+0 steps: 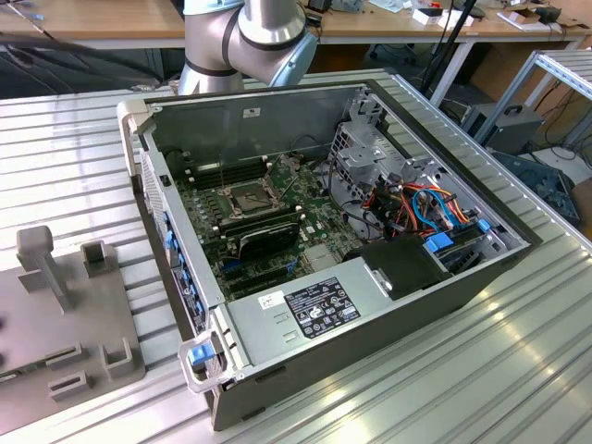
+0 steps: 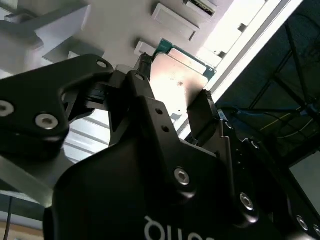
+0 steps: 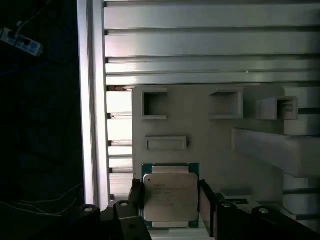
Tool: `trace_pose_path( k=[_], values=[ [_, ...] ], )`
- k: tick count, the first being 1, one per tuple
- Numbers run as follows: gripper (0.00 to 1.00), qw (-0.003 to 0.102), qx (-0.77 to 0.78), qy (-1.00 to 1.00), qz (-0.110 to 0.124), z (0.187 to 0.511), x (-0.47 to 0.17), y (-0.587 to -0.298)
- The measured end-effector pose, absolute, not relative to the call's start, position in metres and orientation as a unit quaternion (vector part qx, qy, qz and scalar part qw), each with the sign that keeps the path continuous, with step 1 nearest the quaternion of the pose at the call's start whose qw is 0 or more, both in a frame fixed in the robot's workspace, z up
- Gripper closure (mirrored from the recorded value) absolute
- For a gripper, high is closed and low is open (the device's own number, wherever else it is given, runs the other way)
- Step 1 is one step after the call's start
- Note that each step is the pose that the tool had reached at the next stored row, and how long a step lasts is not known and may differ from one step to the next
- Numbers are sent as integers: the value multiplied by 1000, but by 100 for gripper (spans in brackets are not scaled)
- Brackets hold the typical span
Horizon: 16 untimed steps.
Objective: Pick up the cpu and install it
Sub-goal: 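Pick up the cpu and move it towards the insertion slot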
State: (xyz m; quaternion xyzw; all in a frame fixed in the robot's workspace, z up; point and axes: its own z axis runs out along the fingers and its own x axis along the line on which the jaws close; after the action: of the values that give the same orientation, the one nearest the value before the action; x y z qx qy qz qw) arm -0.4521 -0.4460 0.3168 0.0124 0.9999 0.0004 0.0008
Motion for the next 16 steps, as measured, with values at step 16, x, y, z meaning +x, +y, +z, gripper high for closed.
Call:
trace_pose_path(
  k=[16],
  values=[
    [46,3,12,1000,0,378,-452,-446]
  ],
)
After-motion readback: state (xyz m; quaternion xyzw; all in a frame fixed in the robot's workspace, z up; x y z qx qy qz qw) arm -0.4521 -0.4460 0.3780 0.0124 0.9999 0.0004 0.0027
